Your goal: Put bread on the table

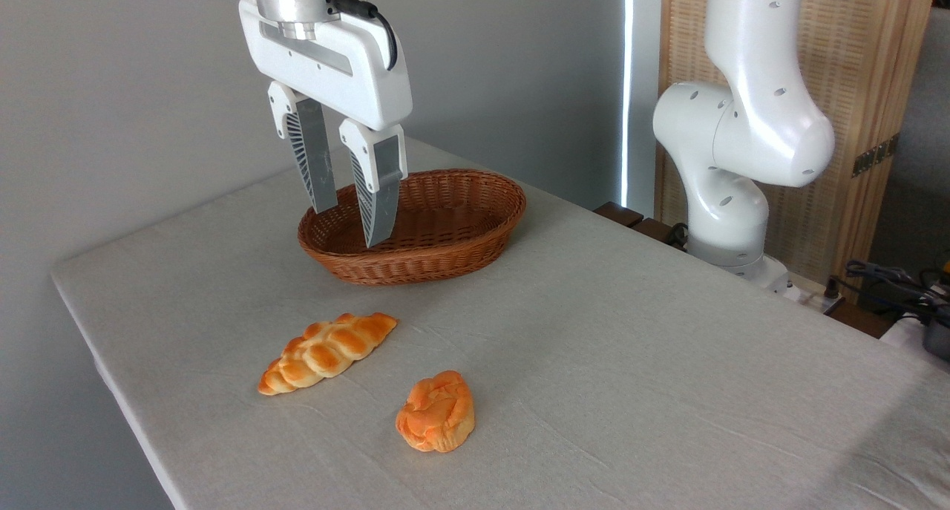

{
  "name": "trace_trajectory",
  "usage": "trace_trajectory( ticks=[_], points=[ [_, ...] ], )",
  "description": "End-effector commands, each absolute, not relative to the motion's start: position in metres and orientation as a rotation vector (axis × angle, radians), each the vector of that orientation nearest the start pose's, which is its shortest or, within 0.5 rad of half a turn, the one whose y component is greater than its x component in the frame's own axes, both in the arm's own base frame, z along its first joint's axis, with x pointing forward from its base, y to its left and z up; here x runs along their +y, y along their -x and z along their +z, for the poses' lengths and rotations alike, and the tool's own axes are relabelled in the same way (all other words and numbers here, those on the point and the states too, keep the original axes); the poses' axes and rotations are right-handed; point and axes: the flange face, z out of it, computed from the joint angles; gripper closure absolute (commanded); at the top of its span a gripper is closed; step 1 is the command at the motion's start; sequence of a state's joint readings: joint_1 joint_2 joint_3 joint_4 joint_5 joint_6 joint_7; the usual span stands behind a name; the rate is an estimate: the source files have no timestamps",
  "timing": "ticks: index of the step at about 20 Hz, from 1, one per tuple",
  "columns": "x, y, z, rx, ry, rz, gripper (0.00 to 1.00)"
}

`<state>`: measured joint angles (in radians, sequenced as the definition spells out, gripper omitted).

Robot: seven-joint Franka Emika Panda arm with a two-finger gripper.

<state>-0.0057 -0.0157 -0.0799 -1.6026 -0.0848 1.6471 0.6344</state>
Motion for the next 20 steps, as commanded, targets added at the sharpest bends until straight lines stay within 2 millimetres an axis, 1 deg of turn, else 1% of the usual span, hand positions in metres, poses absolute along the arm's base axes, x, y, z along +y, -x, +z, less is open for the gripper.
trace_trajectory(
  ticks=[1,6,7,9,15,17,18,20],
  points=[
    [-0.056,-0.554,0.625,1.102,3.03,-0.107,0.0],
    [-0.062,-0.552,0.621,1.122,3.026,-0.076,0.0],
    [-0.055,-0.553,0.62,1.105,3.021,-0.072,0.0],
    [-0.058,-0.552,0.619,1.13,3.008,-0.066,0.0],
    [-0.053,-0.553,0.619,1.134,2.989,-0.059,0.0],
    [-0.045,-0.553,0.619,1.13,2.985,-0.055,0.0],
    [-0.048,-0.553,0.619,1.137,2.982,-0.055,0.0],
    [-0.046,-0.554,0.618,1.13,2.985,-0.052,0.0]
  ],
)
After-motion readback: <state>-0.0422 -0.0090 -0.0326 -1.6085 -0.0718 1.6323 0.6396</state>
